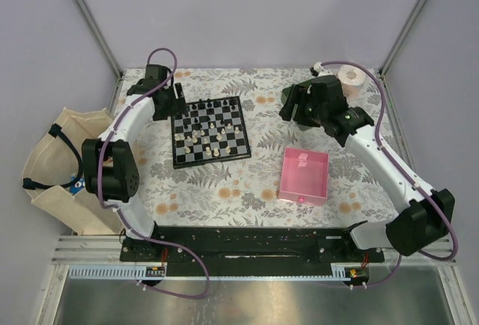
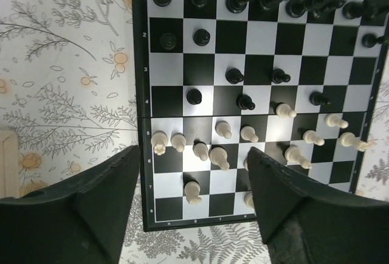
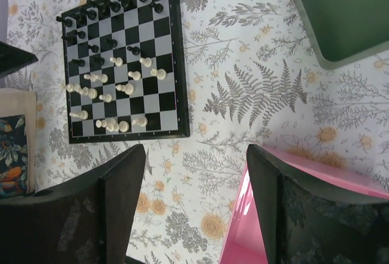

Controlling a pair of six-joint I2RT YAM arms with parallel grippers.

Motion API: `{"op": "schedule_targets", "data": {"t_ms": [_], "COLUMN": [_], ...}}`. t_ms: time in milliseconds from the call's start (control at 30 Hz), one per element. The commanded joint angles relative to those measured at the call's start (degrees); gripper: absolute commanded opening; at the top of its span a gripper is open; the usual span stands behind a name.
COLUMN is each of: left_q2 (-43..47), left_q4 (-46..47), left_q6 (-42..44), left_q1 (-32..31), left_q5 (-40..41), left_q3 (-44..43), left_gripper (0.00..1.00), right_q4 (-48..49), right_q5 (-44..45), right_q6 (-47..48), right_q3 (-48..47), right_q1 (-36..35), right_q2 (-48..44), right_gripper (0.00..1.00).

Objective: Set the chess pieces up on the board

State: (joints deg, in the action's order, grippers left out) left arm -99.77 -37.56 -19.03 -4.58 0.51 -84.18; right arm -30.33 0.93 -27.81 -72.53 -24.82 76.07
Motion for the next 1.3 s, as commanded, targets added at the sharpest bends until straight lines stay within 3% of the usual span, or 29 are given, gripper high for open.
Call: {"op": "schedule_targets", "data": {"t_ms": [0,433,533,900,1067,1267], "left_q2": [-4.72,-15.89,-16.42,-19.41,-20.12,-20.82], "left_q4": [-2.08,-5.32,-5.77,-5.50,-5.42,-5.42], "left_q6": [0.48,0.48,0.66,0.57,0.22,-0.04], "left_q1": [-0.96,-1.57,-1.84,-2.63,-2.80,-2.80], "left_q5": [1.69,1.24,2.82,2.47,3.00,4.84], "left_q3": [-5.19,-15.22,-14.61,-13.90,-13.29,-13.38], "left_gripper": [0.67,0.55,0.48,0.48,0.40,0.40], "right_q4": [-2.36,-2.98,-2.98,-3.51,-3.51,-3.60], "right_q5": [-3.36,-12.61,-13.06,-13.32,-13.76,-14.29], "right_q6": [1.71,0.92,0.83,1.36,1.36,1.27], "right_q3": [-6.91,-12.19,-12.54,-12.72,-12.81,-12.37], "right_q1": [1.17,1.62,1.62,1.62,1.70,1.70], "right_q2": [6.26,14.36,14.54,14.98,15.16,15.07], "right_gripper": [0.74,0.67,0.67,0.68,0.67,0.68]}}
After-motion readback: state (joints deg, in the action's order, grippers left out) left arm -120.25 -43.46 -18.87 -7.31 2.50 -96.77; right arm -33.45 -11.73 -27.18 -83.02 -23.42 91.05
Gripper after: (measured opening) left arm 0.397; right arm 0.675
